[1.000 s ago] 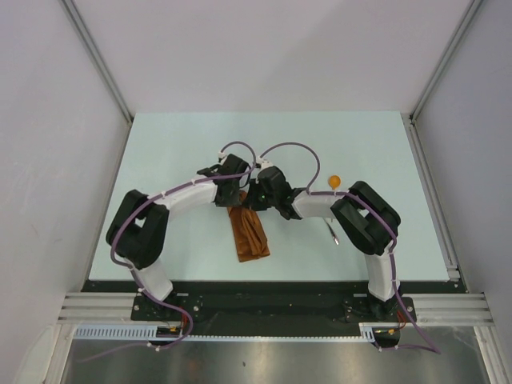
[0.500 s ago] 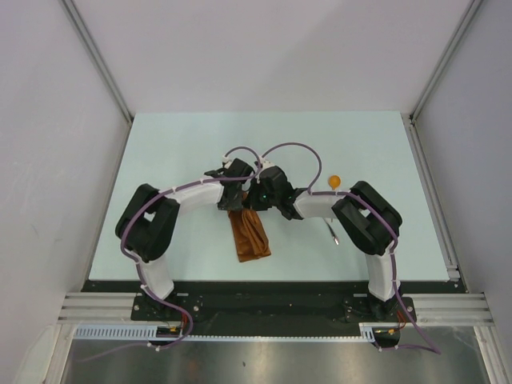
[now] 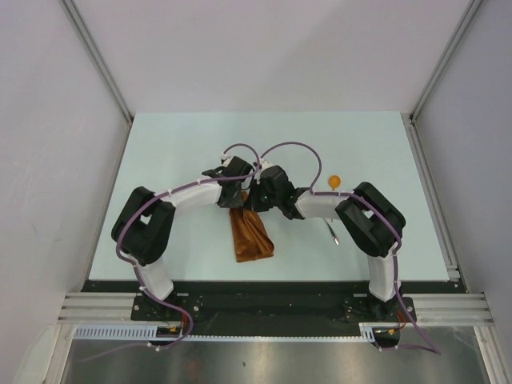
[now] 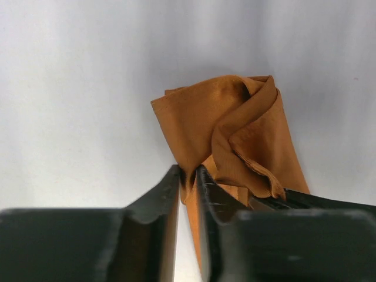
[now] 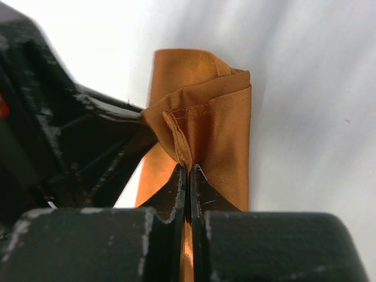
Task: Fold the napkin into a case and place the utensils inside
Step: Stuff the smaller-rectangle-folded napkin at the center of the board.
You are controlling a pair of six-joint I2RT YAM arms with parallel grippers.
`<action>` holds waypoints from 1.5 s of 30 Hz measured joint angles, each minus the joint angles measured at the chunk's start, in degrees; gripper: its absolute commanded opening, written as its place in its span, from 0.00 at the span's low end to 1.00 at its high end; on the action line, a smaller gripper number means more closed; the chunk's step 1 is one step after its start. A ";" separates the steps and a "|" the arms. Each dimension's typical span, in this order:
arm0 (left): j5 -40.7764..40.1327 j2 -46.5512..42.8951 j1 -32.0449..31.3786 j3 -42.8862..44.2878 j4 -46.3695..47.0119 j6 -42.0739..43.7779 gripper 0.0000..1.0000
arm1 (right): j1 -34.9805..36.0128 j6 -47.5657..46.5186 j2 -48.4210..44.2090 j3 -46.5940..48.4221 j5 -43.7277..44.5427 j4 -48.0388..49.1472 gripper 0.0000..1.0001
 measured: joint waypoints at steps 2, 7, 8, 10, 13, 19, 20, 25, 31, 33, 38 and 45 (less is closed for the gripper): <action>0.00 -0.09 0.02 0.00 0.28 -0.11 0.40 | -0.07 -0.46 -0.57 -0.02 -0.17 -0.57 0.00; 0.07 -0.04 0.07 0.09 0.52 -0.35 0.30 | -0.09 -0.85 -0.87 0.00 -0.66 -0.98 0.00; 0.09 0.00 0.09 0.17 0.55 -0.35 0.28 | -0.09 -0.85 -0.87 0.00 -0.76 -1.07 0.00; 0.07 0.15 0.26 0.46 0.61 -0.35 0.14 | -0.09 -0.85 -0.87 0.00 -1.09 -1.09 0.00; -0.09 0.44 0.33 1.03 0.63 -0.24 0.03 | -0.09 -0.85 -0.87 0.00 -1.33 -1.44 0.00; -0.11 0.24 0.50 1.03 0.85 -0.33 0.00 | -0.09 -1.84 -0.87 0.39 -2.40 -3.65 0.00; -0.09 0.09 0.55 1.03 0.90 -0.33 0.00 | -0.09 -2.21 -0.87 0.61 -2.67 -4.28 0.00; 0.74 -1.31 1.16 0.09 2.40 -0.35 0.00 | 0.00 -4.15 -0.87 2.89 -4.11 -8.07 0.00; 2.08 -5.73 1.86 -5.35 6.62 -0.37 0.00 | 0.92 -4.72 0.37 6.47 -4.33 -11.15 0.00; 2.27 -7.04 1.95 -6.47 7.37 -0.39 0.00 | 0.96 -4.11 1.38 7.37 -4.33 -12.17 0.00; 2.99 -8.41 2.05 -7.15 8.90 -0.37 0.00 | 1.01 -2.19 3.45 8.28 -4.26 -13.90 0.00; 4.48 -8.44 2.10 -7.43 10.38 -0.39 0.00 | 1.18 -0.63 4.94 10.64 -4.07 -16.46 0.00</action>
